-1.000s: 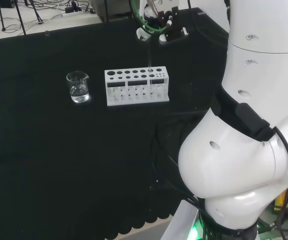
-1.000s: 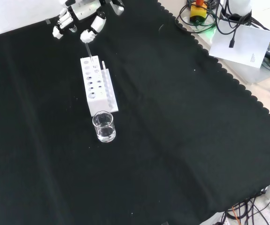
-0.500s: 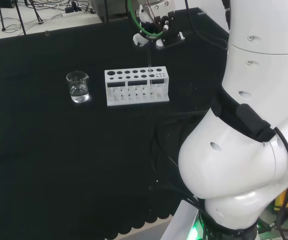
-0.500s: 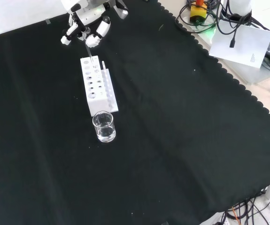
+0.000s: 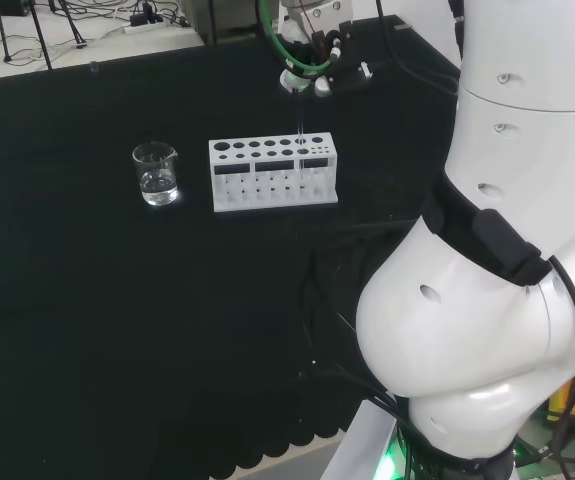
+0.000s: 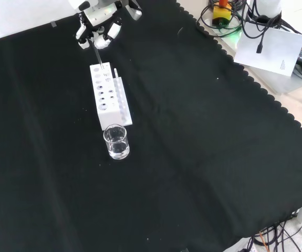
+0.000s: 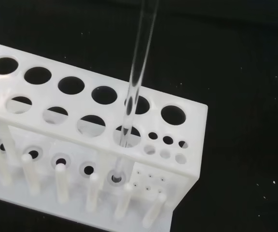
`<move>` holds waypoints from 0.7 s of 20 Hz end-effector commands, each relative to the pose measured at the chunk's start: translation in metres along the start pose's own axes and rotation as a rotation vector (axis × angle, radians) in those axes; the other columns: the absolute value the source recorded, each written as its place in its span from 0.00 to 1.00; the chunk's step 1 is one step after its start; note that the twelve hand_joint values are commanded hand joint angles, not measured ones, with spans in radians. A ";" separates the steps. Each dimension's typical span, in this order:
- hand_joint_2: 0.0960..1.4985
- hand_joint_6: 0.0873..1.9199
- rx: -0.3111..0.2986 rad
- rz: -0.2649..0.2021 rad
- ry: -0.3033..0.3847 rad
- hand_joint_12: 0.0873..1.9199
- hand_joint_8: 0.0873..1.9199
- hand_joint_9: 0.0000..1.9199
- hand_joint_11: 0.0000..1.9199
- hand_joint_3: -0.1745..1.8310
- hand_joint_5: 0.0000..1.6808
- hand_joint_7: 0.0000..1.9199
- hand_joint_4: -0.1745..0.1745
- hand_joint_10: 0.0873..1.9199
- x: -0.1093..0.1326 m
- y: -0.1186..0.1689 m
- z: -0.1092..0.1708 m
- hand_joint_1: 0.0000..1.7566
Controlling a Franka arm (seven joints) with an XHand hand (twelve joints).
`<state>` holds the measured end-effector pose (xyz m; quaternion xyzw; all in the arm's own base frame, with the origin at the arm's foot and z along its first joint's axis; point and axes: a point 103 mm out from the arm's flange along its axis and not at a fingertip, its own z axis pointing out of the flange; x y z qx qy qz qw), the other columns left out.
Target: Take the glass rod from the white test tube rack.
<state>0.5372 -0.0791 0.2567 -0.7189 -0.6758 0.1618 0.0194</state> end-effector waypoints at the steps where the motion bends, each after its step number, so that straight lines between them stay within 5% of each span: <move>1: 0.80 0.70 0.035 -0.010 -0.037 0.46 0.55 0.82 0.76 0.14 0.41 0.63 0.00 0.40 0.004 0.001 0.004 0.60; 8: 0.82 0.70 -0.001 -0.004 -0.020 0.39 0.57 0.85 0.88 0.09 0.44 0.64 0.00 0.41 0.004 0.000 0.003 0.62; 10: 0.80 0.61 -0.069 -0.002 0.050 0.36 0.58 0.85 0.89 0.05 0.50 0.54 0.00 0.44 -0.001 -0.004 -0.002 0.68; 14: 0.78 0.38 -0.209 -0.007 0.133 0.36 0.60 0.80 0.83 0.00 0.58 0.55 0.00 0.47 -0.006 -0.016 -0.025 0.73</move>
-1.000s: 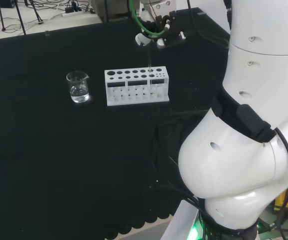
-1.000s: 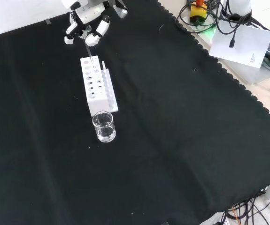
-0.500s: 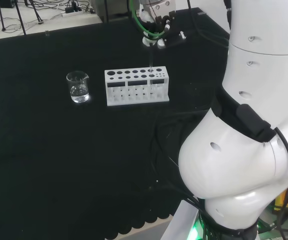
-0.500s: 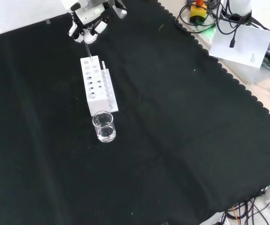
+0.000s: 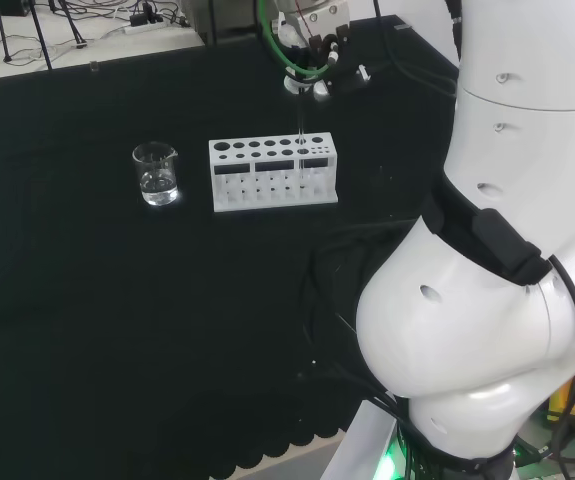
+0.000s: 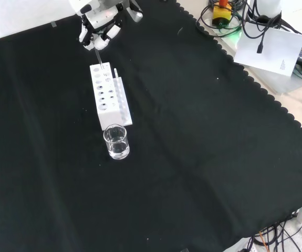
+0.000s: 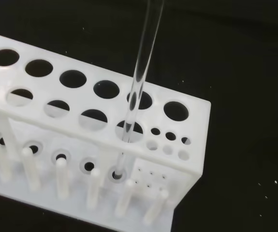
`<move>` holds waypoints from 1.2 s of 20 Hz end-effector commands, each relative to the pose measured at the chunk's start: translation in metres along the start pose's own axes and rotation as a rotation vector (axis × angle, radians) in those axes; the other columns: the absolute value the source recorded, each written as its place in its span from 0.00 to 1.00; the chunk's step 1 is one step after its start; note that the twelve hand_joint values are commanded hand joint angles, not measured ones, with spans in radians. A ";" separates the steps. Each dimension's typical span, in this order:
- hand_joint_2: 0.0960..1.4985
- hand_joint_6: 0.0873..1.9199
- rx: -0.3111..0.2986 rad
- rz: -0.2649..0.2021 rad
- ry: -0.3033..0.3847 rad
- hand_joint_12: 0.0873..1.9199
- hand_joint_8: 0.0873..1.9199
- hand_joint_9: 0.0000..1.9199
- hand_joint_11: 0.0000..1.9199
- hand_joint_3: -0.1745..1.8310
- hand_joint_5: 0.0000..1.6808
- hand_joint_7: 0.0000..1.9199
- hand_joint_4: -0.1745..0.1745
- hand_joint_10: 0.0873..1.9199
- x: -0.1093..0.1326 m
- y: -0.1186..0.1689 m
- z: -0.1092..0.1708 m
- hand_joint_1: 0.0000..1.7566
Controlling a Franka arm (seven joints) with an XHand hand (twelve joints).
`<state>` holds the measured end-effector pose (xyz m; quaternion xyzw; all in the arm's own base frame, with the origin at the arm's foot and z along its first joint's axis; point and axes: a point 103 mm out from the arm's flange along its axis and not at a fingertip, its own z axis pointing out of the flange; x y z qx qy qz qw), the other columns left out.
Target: Take the glass rod from the white test tube rack.
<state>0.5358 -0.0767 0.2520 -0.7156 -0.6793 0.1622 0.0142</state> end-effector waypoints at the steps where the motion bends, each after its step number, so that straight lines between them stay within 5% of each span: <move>1: 0.77 0.36 -0.217 0.000 0.150 0.36 0.59 0.80 0.83 0.00 0.59 0.56 0.00 0.47 -0.008 -0.019 -0.038 0.73; 24: 0.73 0.29 -0.341 -0.001 0.221 0.35 0.60 0.81 0.82 0.05 0.62 0.56 0.00 0.41 -0.005 -0.104 -0.162 0.74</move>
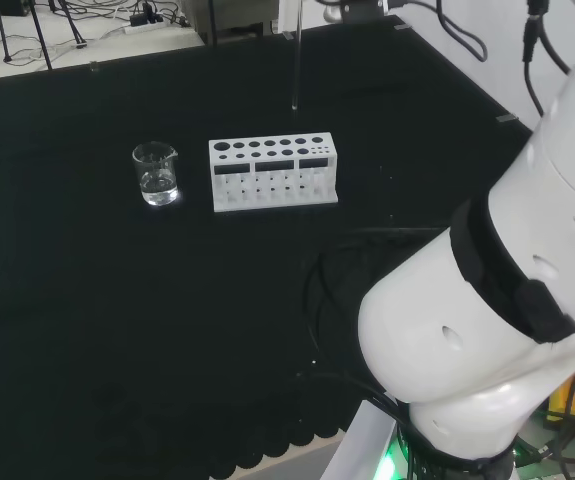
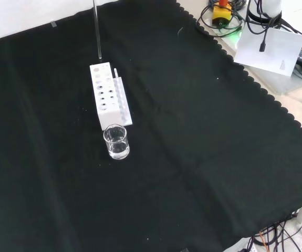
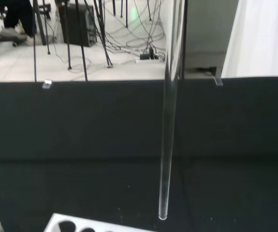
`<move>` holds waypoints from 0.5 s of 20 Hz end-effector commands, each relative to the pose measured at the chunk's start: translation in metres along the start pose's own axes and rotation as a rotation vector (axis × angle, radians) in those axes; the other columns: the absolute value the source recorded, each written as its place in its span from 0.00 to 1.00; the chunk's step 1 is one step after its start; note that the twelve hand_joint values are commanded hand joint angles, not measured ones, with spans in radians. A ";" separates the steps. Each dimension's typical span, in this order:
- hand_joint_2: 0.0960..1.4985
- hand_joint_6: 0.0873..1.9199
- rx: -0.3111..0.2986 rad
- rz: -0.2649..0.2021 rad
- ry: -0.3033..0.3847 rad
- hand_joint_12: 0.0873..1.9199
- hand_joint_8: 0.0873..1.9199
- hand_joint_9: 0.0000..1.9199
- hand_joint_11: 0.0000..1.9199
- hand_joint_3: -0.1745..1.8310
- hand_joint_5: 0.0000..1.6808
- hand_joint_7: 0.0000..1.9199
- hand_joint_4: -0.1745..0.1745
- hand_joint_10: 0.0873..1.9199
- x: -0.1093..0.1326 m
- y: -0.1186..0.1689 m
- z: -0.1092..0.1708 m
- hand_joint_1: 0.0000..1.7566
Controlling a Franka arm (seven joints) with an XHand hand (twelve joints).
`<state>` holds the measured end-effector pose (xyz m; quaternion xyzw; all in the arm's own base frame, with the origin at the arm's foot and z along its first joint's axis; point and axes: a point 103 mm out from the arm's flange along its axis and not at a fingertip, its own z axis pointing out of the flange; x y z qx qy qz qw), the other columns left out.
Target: Take the glass rod from the white test tube rack.
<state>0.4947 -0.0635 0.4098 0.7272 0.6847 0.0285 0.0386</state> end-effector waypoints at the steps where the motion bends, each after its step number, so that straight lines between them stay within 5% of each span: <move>1: 0.73 0.29 -0.002 -0.020 0.016 0.35 0.60 0.81 0.82 0.05 0.62 0.56 0.00 0.41 0.023 -0.020 -0.025 0.74; 10: 0.73 0.28 -0.024 -0.070 0.004 0.35 0.61 0.81 0.82 0.06 0.62 0.55 0.00 0.41 0.033 -0.034 -0.036 0.74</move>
